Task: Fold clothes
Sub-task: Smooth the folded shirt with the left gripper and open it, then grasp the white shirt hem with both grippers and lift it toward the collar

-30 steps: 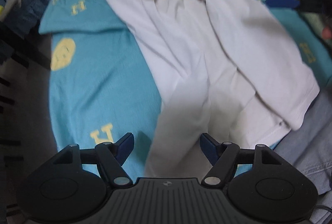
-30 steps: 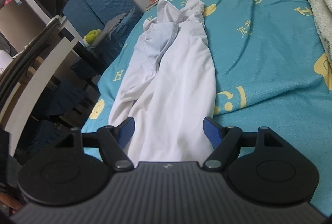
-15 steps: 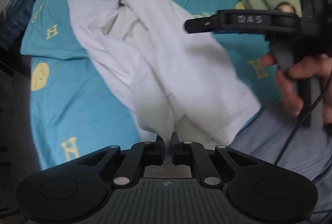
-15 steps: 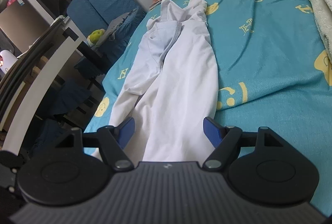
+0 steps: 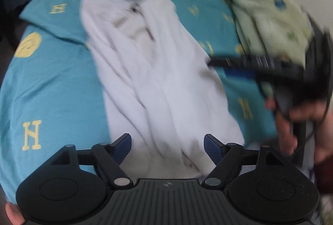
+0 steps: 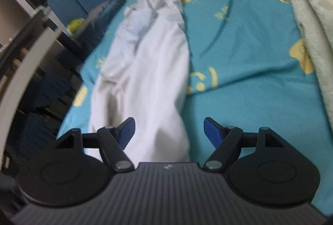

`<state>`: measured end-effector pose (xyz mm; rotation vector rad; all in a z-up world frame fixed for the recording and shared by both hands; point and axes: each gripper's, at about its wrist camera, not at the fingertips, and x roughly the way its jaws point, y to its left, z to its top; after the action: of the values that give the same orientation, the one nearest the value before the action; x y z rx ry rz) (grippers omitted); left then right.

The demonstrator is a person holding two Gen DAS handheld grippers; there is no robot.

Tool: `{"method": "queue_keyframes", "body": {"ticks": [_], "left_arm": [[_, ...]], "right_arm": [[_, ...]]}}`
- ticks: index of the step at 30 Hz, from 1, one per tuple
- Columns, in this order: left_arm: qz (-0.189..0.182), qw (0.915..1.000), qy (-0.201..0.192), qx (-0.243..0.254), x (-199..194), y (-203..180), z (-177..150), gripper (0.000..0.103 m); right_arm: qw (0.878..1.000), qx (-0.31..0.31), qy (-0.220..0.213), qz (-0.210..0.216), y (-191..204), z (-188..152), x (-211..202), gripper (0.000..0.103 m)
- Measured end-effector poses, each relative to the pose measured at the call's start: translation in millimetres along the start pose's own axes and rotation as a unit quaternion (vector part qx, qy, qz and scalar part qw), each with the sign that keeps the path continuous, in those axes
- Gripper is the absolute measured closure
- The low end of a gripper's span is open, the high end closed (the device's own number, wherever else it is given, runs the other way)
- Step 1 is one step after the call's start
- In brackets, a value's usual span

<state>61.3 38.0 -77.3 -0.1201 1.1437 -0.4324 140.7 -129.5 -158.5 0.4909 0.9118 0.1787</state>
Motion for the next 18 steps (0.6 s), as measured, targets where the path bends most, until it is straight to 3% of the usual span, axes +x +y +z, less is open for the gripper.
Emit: {"method": "queue_keyframes", "body": {"ticks": [4,9,16,18], "left_arm": [[0.013,0.9966,-0.006,-0.082,11.7,41.8,7.2,0.024],[0.033,0.9944,0.019,-0.099,31.4,55.9,10.8,0.024],[0.003,0.9941,0.040,-0.100,35.9,59.5,7.6,0.028],[-0.006,0.9938,0.046,-0.101,37.2,60.5,6.7,0.028]], "right_arm": [[1.000,0.004,0.024,-0.004,-2.2,-6.9,-3.5,0.028],[0.998,0.001,0.065,-0.017,-0.5,-15.4,1.0,0.028],[0.991,-0.010,0.134,0.020,12.3,-28.3,12.8,0.028],[0.987,-0.037,0.153,0.012,22.8,-34.7,13.7,0.028]]}}
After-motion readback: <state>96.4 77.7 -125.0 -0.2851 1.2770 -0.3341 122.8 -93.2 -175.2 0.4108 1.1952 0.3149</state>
